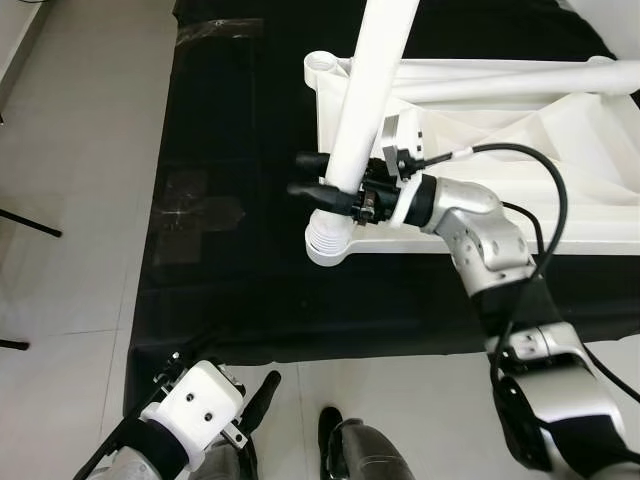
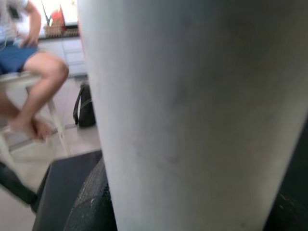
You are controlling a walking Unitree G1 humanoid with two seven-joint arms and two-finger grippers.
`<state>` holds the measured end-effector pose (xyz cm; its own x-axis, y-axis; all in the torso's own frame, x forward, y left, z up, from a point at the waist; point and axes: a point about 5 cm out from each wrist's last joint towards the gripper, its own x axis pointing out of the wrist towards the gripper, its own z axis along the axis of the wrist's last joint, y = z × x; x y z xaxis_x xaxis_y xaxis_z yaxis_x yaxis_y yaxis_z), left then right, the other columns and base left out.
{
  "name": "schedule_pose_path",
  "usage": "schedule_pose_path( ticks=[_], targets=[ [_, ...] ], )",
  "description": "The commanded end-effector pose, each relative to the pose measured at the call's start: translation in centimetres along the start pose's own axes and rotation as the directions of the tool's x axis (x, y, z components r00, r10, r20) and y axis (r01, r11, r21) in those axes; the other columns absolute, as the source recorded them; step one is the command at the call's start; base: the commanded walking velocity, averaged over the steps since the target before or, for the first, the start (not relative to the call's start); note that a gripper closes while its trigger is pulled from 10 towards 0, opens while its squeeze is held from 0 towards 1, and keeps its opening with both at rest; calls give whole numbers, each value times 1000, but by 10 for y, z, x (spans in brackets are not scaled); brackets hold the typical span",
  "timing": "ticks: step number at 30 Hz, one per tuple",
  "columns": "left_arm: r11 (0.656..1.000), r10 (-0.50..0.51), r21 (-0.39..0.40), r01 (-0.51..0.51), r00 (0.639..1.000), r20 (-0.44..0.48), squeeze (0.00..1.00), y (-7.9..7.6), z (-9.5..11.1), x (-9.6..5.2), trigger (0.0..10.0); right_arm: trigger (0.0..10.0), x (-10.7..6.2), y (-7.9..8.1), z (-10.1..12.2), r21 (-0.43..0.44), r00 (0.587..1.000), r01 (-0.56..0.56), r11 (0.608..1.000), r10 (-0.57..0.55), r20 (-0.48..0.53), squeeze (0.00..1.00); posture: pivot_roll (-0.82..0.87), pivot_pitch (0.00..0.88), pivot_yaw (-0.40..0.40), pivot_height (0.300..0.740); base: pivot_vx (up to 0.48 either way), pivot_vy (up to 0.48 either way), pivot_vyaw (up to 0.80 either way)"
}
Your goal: Building children table
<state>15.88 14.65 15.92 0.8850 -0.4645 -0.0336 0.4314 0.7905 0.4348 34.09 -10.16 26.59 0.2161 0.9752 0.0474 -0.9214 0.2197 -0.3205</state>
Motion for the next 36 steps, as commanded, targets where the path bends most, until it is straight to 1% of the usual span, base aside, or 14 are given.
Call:
schedule_pose_path(
  ticks=[1, 6, 18, 22, 23, 24, 25, 26, 27, 28, 29, 30, 31, 36],
  targets=[
    [1000, -10, -10, 10, 1000, -15, 0, -5, -2, -3, 10000, 10000, 1, 22, -35, 99, 985, -106, 989, 118, -124, 0, -174, 346, -97, 740, 0, 0, 0],
    [1000, -10, -9, 10, 1000, -16, 0, -5, -3, -3, 10000, 10000, 1, 35, -39, 90, 971, -168, 982, 181, -158, 0, -176, 338, -96, 740, 0, 0, 0],
    [1000, -10, -6, 10, 1000, -16, 0, -5, -2, -2, 10000, 10000, 5, 37, -38, 90, 968, -162, 983, 176, -180, 0, -175, 340, -99, 740, 0, 0, 0],
    [1000, -6, -3, 6, 1000, -18, 0, -4, -3, -3, 10000, 10000, 9, 37, -48, 120, 980, 4, 993, 21, -200, 0, -179, 343, -101, 740, 0, 0, 0],
    [1000, -6, -3, 6, 1000, -20, 0, -4, -3, -4, 10000, 10000, 10, 39, -53, 139, 976, 97, 985, -66, -208, 0, -180, 346, -98, 740, 0, 0, 0],
    [1000, -7, -2, 7, 1000, -23, 0, -3, -3, -4, 10000, 10000, 11, 44, -59, 167, 949, 269, 949, -231, -215, 0, -182, 347, -98, 740, 0, 0, 0],
    [1000, -7, -2, 7, 1000, -23, 0, -3, -3, -4, 10000, 10000, 11, 44, -59, 167, 949, 269, 949, -231, -215, 0, -182, 347, -98, 740, 0, 0, 0],
    [1000, -8, -1, 8, 1000, -24, 0, -3, -4, -5, 10000, 10000, 11, 46, -62, 163, 906, 396, 904, -356, -227, 0, -184, 349, -97, 740, 0, 0, 0],
    [1000, -8, 0, 8, 1000, -25, 0, -2, -4, -5, 10000, 10000, 7, 48, -64, 135, 818, 559, 818, -519, -248, 0, -189, 350, -94, 740, 0, 0, 0],
    [1000, -8, 0, 8, 1000, -25, 0, -2, -4, -5, 10000, 10000, 7, 48, -64, 135, 818, 559, 818, -519, -248, 0, -189, 350, -94, 740, 0, 0, 0],
    [1000, -9, 1, 9, 1000, -26, 0, -1, -4, -5, 10000, 10000, 0, 57, -66, 129, 726, 679, 723, -634, -265, 0, -189, 350, -94, 740, 0, 0, 0],
    [1000, -9, 2, 9, 1000, -27, 0, -1, -4, -5, 10000, 10000, -6, 63, -66, 124, 664, 741, 660, -693, -279, 0, -189, 350, -94, 740, 0, 0, 0],
    [1000, -9, 2, 9, 1000, -27, 0, -1, -4, -6, 10000, 10000, -9, 66, -66, 124, 635, 768, 629, -718, -286, 0, -189, 350, -94, 740, 0, 0, 0],
    [1000, 11, 15, -10, 999, -39, 0, 6, -8, -5, 10000, 10000, 7, 93, -53, 90, 677, 729, 678, -698, -233, 0, -186, 335, -67, 740, 0, 0, 0]
  ],
)
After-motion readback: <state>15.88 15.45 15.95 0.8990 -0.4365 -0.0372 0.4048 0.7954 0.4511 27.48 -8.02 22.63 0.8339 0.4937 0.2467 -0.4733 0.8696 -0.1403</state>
